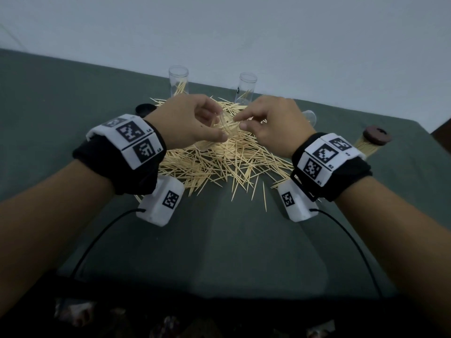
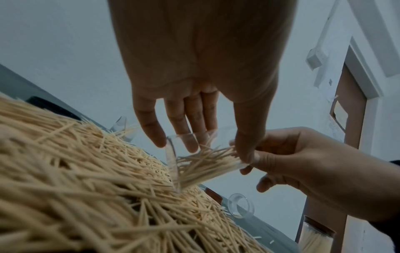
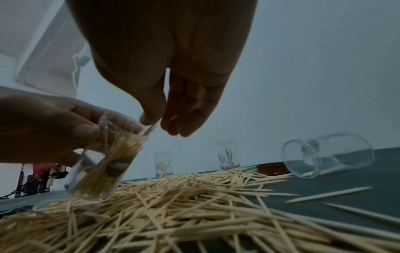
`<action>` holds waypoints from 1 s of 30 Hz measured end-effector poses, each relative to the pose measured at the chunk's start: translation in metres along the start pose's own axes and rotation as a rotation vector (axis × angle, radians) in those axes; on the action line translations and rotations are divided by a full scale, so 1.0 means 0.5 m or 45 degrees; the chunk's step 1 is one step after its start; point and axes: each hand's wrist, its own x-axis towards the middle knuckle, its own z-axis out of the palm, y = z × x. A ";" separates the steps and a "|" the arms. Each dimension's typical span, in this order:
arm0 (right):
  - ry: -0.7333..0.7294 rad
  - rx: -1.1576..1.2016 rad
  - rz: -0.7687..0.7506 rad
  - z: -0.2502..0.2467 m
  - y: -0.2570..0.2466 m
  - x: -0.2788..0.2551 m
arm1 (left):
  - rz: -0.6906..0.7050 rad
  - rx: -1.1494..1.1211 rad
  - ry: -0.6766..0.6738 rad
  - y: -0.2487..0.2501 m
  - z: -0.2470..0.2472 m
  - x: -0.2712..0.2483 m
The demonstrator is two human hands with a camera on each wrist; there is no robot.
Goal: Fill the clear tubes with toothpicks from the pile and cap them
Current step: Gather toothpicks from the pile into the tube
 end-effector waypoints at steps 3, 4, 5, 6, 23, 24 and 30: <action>0.006 0.070 -0.007 0.006 0.001 -0.001 | 0.012 -0.003 -0.026 0.003 -0.001 -0.002; 0.024 0.106 -0.014 0.009 -0.001 -0.003 | 0.019 -0.001 -0.039 0.004 0.000 -0.002; 0.052 0.148 -0.018 0.011 -0.004 -0.004 | 0.029 0.005 -0.051 0.006 0.002 -0.003; 0.090 0.187 -0.019 0.014 -0.007 -0.005 | 0.038 0.013 -0.059 0.006 0.003 -0.003; -0.728 -0.380 0.120 0.038 0.012 0.045 | -0.021 0.085 0.080 -0.021 -0.042 0.004; -0.757 -0.417 0.120 0.040 0.005 0.050 | -0.023 0.089 0.078 -0.023 -0.042 0.004; -0.708 -0.378 0.101 0.038 0.010 0.039 | -0.022 0.104 0.078 -0.023 -0.039 0.005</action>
